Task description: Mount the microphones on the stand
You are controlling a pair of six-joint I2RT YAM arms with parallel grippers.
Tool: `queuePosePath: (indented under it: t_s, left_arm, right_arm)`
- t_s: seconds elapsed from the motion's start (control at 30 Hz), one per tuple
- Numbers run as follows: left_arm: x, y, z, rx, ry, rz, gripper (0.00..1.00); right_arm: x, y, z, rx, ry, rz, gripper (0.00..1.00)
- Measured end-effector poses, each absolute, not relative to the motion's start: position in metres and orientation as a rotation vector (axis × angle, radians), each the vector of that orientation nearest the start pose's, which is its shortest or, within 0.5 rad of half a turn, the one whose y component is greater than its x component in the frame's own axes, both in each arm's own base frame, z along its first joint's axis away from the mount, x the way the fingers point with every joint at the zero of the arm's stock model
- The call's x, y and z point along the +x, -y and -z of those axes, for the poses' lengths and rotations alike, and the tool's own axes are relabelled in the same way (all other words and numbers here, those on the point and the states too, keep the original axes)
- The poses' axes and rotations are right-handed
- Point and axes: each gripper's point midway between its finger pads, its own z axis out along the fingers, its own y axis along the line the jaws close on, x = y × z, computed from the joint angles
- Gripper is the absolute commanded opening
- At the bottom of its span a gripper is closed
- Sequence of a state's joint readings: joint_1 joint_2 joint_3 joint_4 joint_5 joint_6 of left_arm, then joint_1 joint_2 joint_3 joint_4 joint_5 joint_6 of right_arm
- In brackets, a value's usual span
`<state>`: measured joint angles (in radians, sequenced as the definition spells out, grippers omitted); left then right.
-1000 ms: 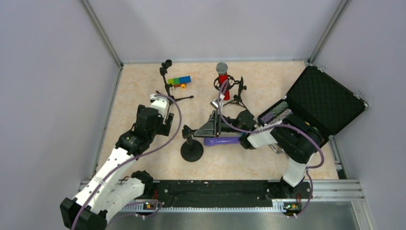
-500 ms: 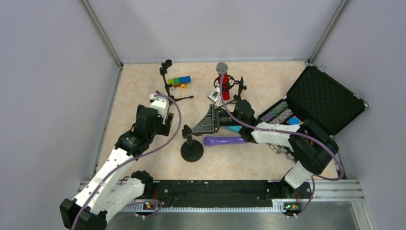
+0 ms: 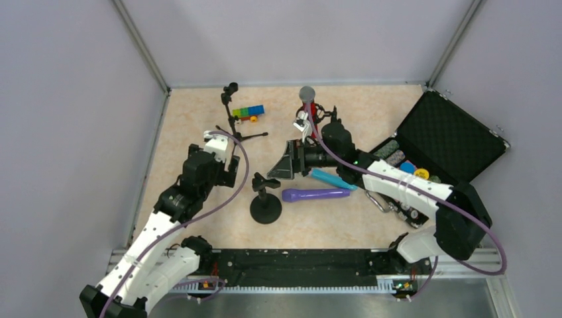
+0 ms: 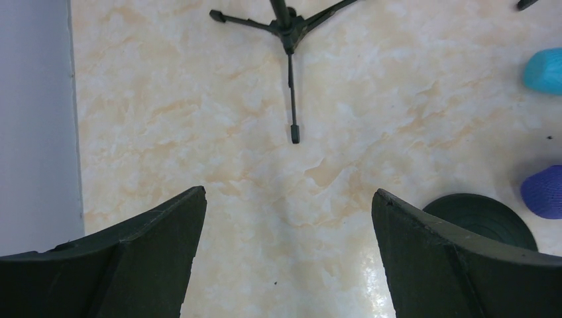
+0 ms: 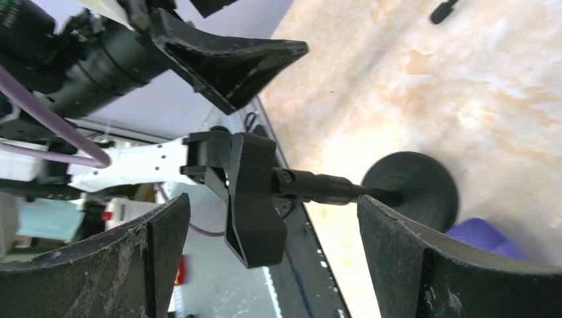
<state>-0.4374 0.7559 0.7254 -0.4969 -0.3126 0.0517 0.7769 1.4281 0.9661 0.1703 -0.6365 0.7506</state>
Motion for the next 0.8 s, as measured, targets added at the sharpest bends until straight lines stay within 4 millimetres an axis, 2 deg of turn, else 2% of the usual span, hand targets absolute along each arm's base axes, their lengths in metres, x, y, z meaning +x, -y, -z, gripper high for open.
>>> queuePosePath:
  t_s: [0.17,0.37,0.57,0.8]
  left_arm:
    - [0.260,0.072,-0.206,0.334,-1.977,0.000,0.99]
    - [0.258,0.088,-0.227,0.362,-1.919,0.105,0.99]
    - [0.250,0.105,-0.270,0.338,-1.809,0.256,0.99]
    - [0.241,0.119,-0.326,0.294,-1.659,0.414,0.99]
  right_arm:
    - [0.201,-0.360,-0.230,-0.640,-2.065,-1.417,0.92]
    - [0.197,-0.350,-0.218,-0.756,-2.067,-1.317,0.91]
    - [0.189,-0.348,-0.207,-0.841,-2.076,-1.265,0.89]
    - [0.191,-0.348,-0.208,-0.849,-2.075,-1.235,0.87]
